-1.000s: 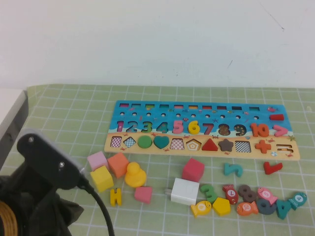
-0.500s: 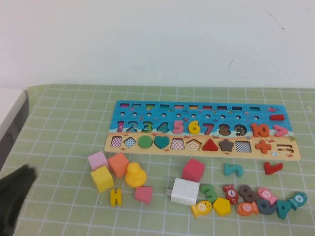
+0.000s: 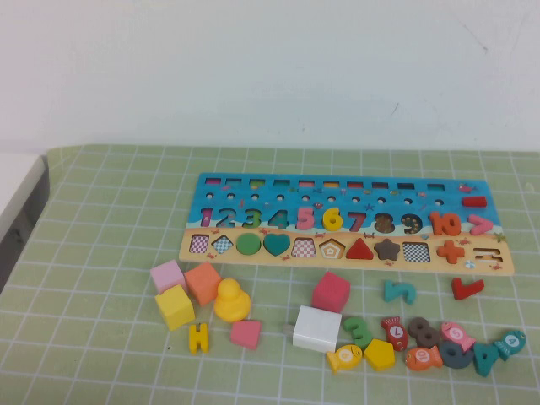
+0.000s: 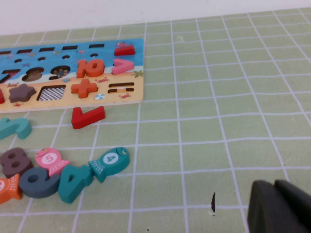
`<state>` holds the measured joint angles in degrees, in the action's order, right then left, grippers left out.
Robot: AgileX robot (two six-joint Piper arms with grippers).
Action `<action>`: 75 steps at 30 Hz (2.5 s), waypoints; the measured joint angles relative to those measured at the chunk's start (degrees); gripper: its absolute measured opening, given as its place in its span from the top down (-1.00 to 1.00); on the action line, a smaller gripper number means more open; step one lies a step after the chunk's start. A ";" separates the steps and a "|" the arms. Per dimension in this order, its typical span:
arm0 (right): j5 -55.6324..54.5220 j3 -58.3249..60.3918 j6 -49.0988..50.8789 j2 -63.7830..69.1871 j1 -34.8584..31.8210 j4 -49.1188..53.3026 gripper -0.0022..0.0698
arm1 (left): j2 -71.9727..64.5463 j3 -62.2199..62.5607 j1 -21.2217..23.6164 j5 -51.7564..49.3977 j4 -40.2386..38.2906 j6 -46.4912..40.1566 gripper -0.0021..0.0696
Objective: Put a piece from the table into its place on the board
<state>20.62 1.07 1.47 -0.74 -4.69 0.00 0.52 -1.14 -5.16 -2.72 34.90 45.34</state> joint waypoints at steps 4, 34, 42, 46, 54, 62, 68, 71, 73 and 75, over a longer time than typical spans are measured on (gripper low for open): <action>0.00 0.00 0.00 0.00 0.00 0.00 0.95 | -0.01 0.00 0.00 -6.39 -0.11 0.00 0.95; 0.00 0.00 0.00 0.00 0.00 0.00 0.95 | 0.23 0.10 0.00 -15.31 -41.72 -48.15 0.95; 0.00 0.00 0.00 0.00 0.00 0.00 0.95 | 0.23 0.10 0.00 -15.45 -42.24 -48.05 0.95; 0.00 0.00 0.00 0.00 0.00 0.00 0.95 | 0.23 0.10 0.02 -15.49 -42.47 -48.05 0.95; 0.00 0.00 0.00 0.00 0.00 0.00 0.95 | 0.23 0.10 0.02 -15.58 -42.47 -48.05 0.95; 0.00 0.00 0.00 0.00 0.00 0.00 0.95 | 0.23 0.10 0.02 -15.58 -42.47 -48.05 0.95; 0.00 0.00 0.00 0.00 0.00 0.00 0.95 | 0.23 0.10 0.02 -15.58 -42.47 -48.05 0.95; 0.00 0.00 0.00 0.00 0.00 0.00 0.95 | 0.23 0.10 0.02 -15.58 -42.59 -48.05 0.95; 0.00 0.00 0.11 0.00 0.00 0.00 0.95 | 0.23 0.10 0.02 -15.58 -42.59 -48.05 0.95; 0.00 0.00 0.11 0.00 0.00 0.00 0.95 | 0.23 0.10 0.02 -15.58 -42.59 -48.05 0.95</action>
<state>20.62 1.07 1.58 -0.74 -4.69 0.00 0.76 -1.04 -5.14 -18.29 -7.70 -2.70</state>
